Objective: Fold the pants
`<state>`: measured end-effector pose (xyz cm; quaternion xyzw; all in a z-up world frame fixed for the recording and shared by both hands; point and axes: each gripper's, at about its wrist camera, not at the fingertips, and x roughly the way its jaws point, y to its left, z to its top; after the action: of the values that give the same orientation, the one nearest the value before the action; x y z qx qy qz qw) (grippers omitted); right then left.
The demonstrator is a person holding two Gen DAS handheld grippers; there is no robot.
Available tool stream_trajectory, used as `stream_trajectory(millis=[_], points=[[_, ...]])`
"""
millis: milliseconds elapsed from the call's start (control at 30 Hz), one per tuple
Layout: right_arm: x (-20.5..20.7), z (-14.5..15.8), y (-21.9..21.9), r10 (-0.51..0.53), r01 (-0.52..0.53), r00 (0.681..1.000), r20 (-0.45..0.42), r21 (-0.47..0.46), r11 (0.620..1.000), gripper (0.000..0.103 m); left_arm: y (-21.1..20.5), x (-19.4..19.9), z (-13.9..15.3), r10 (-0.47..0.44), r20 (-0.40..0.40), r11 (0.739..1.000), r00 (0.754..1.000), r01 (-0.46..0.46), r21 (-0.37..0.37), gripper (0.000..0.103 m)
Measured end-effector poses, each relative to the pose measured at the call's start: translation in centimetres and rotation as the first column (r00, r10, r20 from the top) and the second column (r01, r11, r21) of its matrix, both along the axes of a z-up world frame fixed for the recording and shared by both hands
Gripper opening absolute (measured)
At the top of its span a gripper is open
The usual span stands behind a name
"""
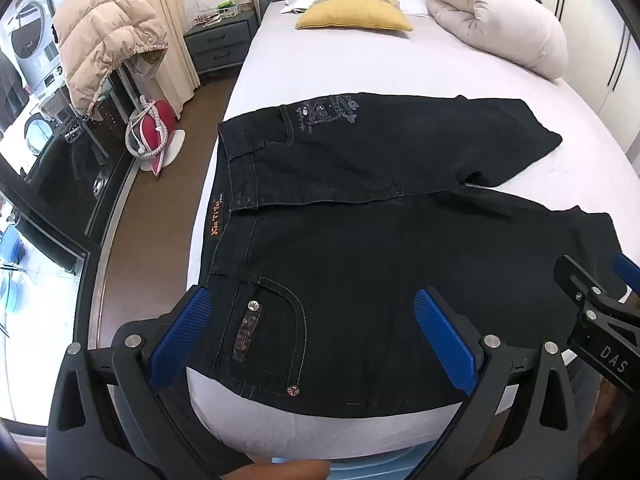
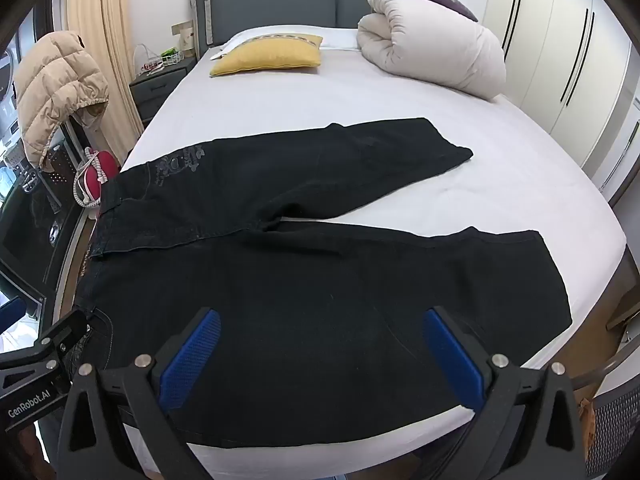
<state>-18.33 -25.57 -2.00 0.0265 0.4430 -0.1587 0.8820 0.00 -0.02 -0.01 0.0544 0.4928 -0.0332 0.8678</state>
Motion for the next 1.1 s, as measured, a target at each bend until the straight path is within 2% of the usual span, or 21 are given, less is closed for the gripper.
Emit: stream_trajectory(millis=[100, 1100], points=[[-0.02, 0.00, 0.00, 0.001, -0.001, 1.000, 0.004, -0.002, 1.000, 0.103, 0.11, 0.02, 0.02, 0.002, -0.007, 1.000, 1.000, -0.002, -0.019, 0.103], [-0.08, -0.21, -0.08, -0.001, 0.001, 1.000, 0.002, -0.001, 1.000, 0.103, 0.19, 0.01, -0.40, 0.005, -0.010, 1.000, 1.000, -0.005, -0.011, 0.103]])
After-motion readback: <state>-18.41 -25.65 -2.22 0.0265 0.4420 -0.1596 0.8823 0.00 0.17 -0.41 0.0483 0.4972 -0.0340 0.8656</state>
